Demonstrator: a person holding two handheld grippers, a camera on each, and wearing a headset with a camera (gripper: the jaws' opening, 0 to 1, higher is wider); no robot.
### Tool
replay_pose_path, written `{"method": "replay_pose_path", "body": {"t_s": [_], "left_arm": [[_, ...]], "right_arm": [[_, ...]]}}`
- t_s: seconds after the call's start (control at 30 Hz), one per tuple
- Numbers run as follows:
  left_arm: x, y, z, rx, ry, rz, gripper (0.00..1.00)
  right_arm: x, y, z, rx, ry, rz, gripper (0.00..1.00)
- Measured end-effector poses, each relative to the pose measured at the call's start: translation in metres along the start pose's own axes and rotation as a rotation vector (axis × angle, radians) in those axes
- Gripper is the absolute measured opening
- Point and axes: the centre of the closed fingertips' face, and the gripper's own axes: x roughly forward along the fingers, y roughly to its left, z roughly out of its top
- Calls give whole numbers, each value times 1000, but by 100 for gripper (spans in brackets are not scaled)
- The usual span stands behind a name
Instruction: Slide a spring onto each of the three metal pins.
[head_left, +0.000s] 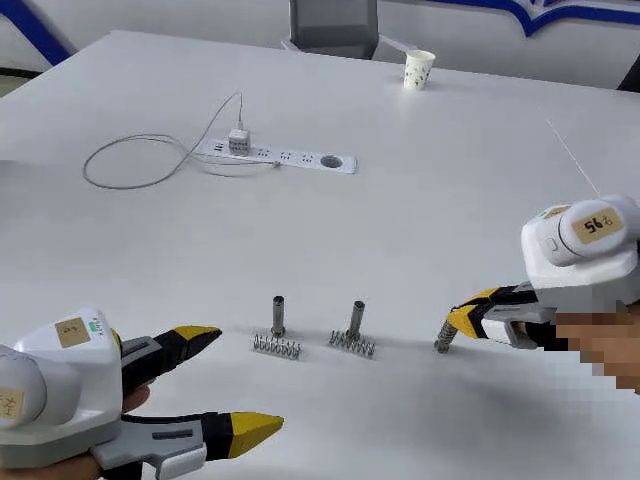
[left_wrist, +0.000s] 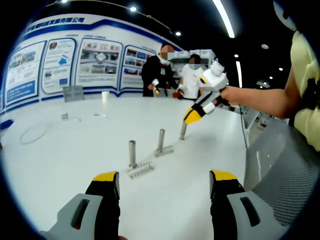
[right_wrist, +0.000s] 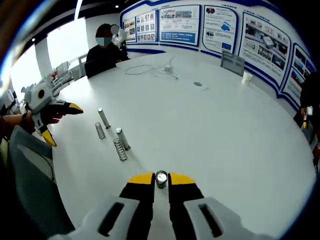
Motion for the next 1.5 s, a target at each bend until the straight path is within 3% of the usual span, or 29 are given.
{"method": "replay_pose_path", "body": {"t_s": [0.47,1.0,1.33,1.5], "left_arm": [[4,-1,-1,-6,-2,1,75],[4,-1,0,-3,1,-1,75],[4,-1,1,-1,-1,-1,75],[4,-2,1,1,-3,-1,75]], "right_arm": [[8,0,-8,-6,23,8,12],[5,2,-3,-23,0,-1,17],[-16,12,26,-95,-68,-24,20],[-20,33,43,-139,-97,20,20]]}}
